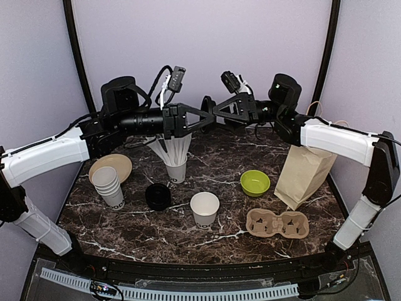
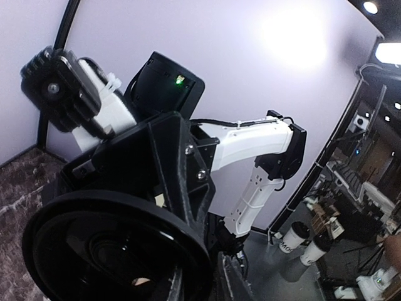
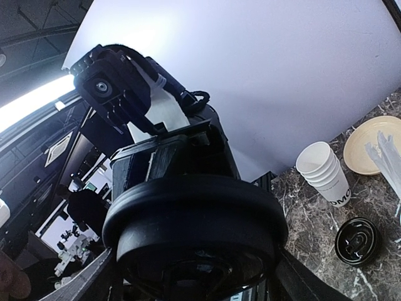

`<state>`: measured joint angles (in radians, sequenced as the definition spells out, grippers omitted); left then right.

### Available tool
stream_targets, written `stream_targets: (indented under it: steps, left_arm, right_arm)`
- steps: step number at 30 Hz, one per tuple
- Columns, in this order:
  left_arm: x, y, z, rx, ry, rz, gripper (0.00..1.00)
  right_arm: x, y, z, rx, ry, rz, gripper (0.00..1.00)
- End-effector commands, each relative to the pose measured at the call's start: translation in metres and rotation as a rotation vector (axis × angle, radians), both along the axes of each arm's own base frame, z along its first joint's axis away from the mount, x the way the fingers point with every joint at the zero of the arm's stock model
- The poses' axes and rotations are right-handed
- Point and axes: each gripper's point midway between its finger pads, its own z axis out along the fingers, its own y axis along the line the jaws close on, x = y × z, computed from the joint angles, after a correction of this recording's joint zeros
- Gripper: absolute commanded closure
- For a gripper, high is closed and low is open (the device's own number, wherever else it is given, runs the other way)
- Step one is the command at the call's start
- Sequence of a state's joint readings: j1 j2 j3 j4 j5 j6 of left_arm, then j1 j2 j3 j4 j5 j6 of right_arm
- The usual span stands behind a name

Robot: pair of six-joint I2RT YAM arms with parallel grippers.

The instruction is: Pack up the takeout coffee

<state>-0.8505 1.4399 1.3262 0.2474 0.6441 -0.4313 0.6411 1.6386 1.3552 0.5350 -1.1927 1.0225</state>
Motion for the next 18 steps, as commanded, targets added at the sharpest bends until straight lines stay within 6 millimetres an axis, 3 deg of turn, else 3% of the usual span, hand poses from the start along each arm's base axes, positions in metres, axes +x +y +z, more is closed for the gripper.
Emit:
stream_targets:
  steps: [1, 6, 11, 14, 17, 18]
  left_arm:
    - [0.006, -0.001, -0.006, 0.048, -0.006, 0.040, 0.73]
    - [0.014, 0.020, -0.024, 0.183, -0.043, 0.164, 0.50]
    - [0.021, 0.062, -0.063, 0.387, -0.024, 0.339, 0.43]
    - [0.037, 0.089, -0.110, 0.538, 0.027, 0.491, 0.43]
    - [0.038, 0.105, -0.170, 0.731, 0.116, 0.530, 0.48]
    - [0.038, 0.107, -0.182, 0.769, 0.128, 0.528, 0.49]
  right_arm:
    - [0.002, 0.005, -0.002, -0.012, -0.092, -0.032, 0.23]
    - [0.012, 0.001, -0.032, -0.160, -0.209, -0.122, 0.24]
    - [0.022, -0.015, -0.065, -0.330, -0.405, -0.209, 0.24]
    - [0.027, -0.026, -0.081, -0.430, -0.500, -0.240, 0.24]
    - [0.027, -0.036, -0.093, -0.500, -0.552, -0.244, 0.24]
    - [0.026, -0.038, -0.096, -0.521, -0.565, -0.240, 0.24]
